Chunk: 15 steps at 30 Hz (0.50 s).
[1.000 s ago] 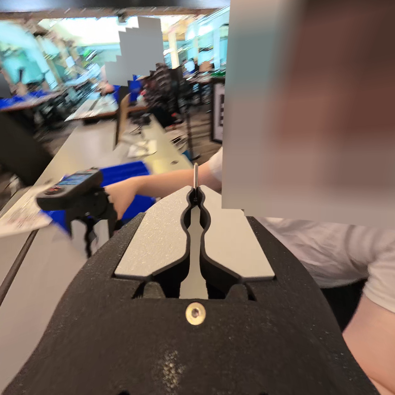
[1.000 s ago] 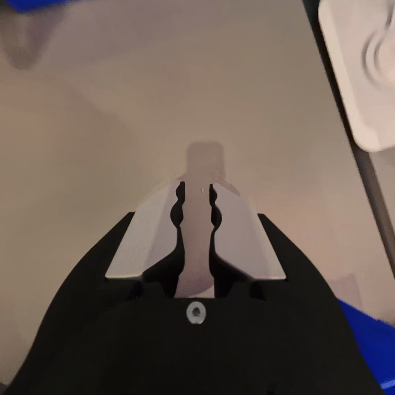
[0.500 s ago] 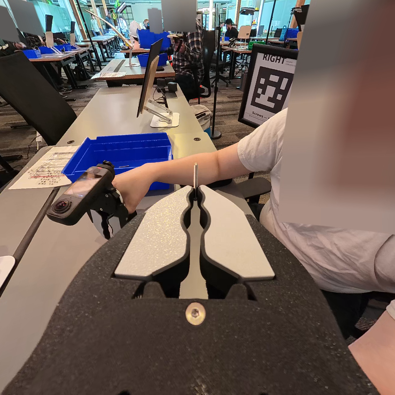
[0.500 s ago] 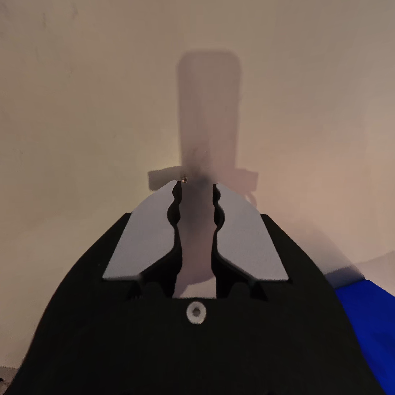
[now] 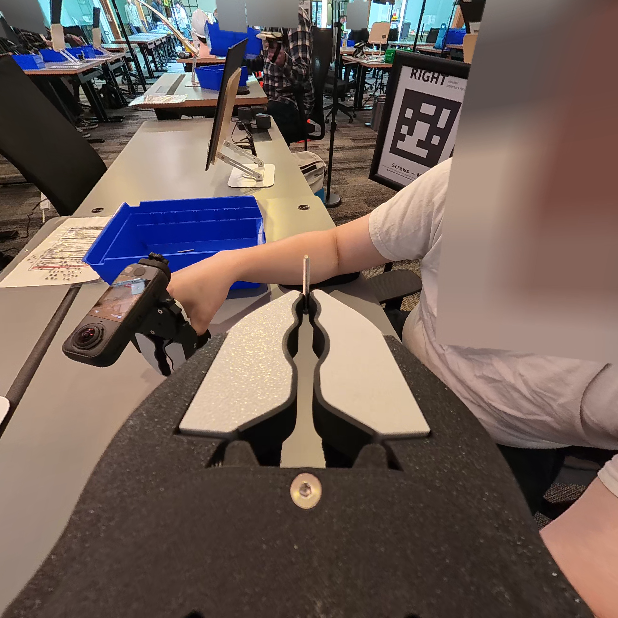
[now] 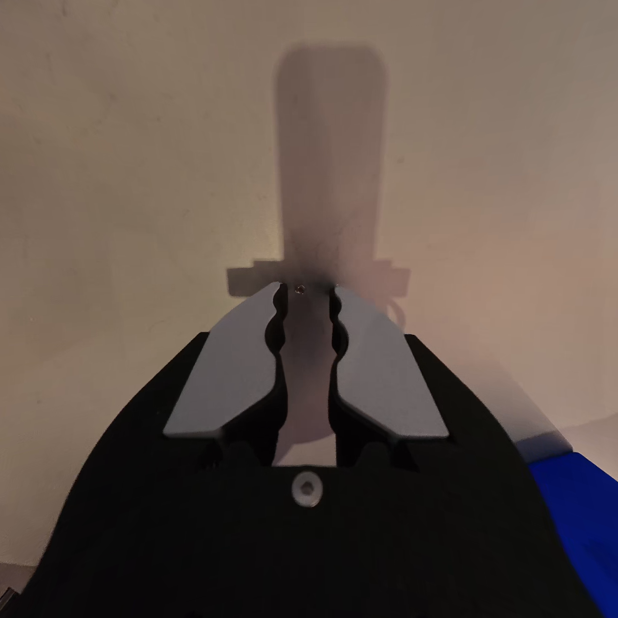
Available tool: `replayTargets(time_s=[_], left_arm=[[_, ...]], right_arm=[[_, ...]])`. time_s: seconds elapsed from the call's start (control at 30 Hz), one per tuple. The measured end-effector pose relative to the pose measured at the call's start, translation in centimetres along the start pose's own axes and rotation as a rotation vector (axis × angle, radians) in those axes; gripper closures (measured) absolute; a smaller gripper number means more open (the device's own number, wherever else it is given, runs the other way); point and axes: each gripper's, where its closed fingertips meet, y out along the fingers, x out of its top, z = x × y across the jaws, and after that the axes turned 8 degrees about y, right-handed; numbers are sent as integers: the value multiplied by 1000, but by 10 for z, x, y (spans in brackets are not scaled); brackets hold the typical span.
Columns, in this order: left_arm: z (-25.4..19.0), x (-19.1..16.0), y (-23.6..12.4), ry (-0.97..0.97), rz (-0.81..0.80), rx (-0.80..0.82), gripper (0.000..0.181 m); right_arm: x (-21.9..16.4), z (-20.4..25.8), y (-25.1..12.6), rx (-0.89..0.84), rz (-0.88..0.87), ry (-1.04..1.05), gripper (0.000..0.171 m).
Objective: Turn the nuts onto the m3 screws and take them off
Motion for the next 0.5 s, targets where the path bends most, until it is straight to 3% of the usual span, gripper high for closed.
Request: replayTargets(time_s=[0.3,0.4,0.5], left_arm=[[1,-3,4,-4,18,-4,179],[3,-5,4,-10,20,1,179],[4,-6,4,-16,20,-1,179]], right_arm=[[0,-3,0,-9,-1,-6,156],[-2,-6,-1,-28,4,-21,166],[-2,-5,-1,-9,-2,-14,164]])
